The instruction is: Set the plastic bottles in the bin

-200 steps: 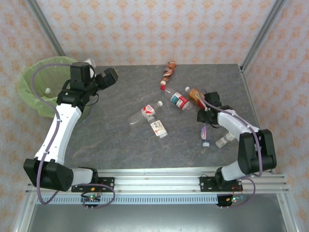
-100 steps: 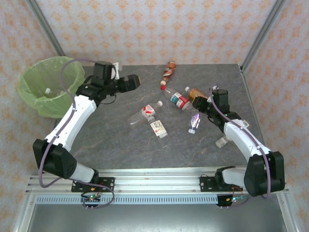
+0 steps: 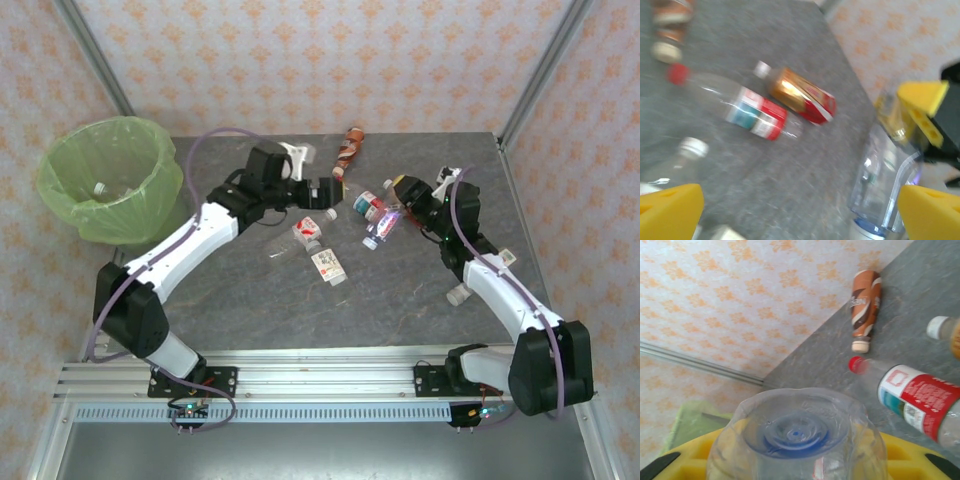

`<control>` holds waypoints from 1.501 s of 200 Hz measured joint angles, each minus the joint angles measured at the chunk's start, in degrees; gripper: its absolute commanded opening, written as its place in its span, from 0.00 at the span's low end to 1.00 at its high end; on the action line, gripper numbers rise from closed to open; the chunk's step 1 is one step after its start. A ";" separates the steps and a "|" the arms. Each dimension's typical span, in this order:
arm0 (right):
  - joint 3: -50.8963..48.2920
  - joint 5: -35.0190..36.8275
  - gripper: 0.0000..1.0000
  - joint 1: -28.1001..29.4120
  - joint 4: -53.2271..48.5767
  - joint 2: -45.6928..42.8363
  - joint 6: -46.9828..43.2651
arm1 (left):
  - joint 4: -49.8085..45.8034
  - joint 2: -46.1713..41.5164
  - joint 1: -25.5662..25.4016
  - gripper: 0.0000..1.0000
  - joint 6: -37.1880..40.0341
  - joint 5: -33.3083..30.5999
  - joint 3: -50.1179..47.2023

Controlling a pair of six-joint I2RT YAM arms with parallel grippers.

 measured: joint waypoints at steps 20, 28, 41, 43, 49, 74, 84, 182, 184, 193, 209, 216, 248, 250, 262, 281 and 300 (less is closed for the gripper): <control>0.02 -0.24 0.40 1.99 1.62 0.00 1.16 | -0.85 2.16 -5.53 1.00 4.07 2.40 0.79; 0.04 -0.35 0.41 2.78 2.25 0.00 1.46 | -1.18 2.93 -7.58 1.00 5.31 2.91 1.40; 0.33 -0.48 0.41 4.00 2.95 0.00 1.81 | -1.20 3.89 -10.60 1.00 6.43 3.98 2.19; 0.39 -0.48 0.41 4.20 3.02 0.00 1.84 | -1.16 4.04 -10.93 1.00 6.51 4.15 2.25; 0.70 -0.55 0.41 4.68 3.23 0.09 2.08 | -0.98 4.31 -11.58 1.00 6.71 4.42 2.36; 2.47 -0.94 0.41 6.08 4.74 0.96 2.75 | 1.31 5.60 -11.80 0.98 6.16 4.61 2.43; 2.91 -1.11 0.42 6.29 5.20 1.25 3.10 | 2.32 6.03 -11.63 0.96 5.79 4.59 2.43; 3.15 -2.49 0.45 6.51 6.23 1.86 3.74 | 4.11 6.62 -11.15 0.69 6.67 4.74 2.38; 3.15 -2.54 0.45 6.51 6.21 1.86 3.74 | 4.07 6.64 -11.15 0.69 6.69 4.72 2.40; 3.17 -2.58 0.47 6.51 6.19 1.86 3.72 | 3.91 6.67 -11.13 0.65 6.95 4.52 2.40; 3.50 -2.60 0.51 6.51 5.68 1.84 3.54 | 3.87 6.75 -11.10 0.61 6.97 4.07 2.40; 3.80 -2.58 0.56 6.51 5.20 1.84 3.43 | 3.87 6.80 -11.02 0.60 7.02 4.04 2.38; 4.31 -2.56 0.71 6.51 3.93 1.81 1.77 | 3.78 6.82 -10.93 0.58 7.13 3.91 2.38; 4.31 -2.54 0.72 6.51 3.74 1.81 1.81 | 3.76 6.82 -10.93 0.58 7.13 3.87 2.38; 4.42 -2.51 0.78 6.51 2.97 1.79 1.11 | 3.76 6.82 -10.93 0.58 7.13 3.52 2.40; 4.52 -1.68 0.90 6.51 1.29 1.46 0.07 | 3.54 6.82 -10.93 0.57 7.13 2.05 2.38; 4.52 1.11 0.99 6.51 -1.49 -0.17 -0.50 | 3.30 6.82 -10.93 0.57 7.13 -0.83 2.40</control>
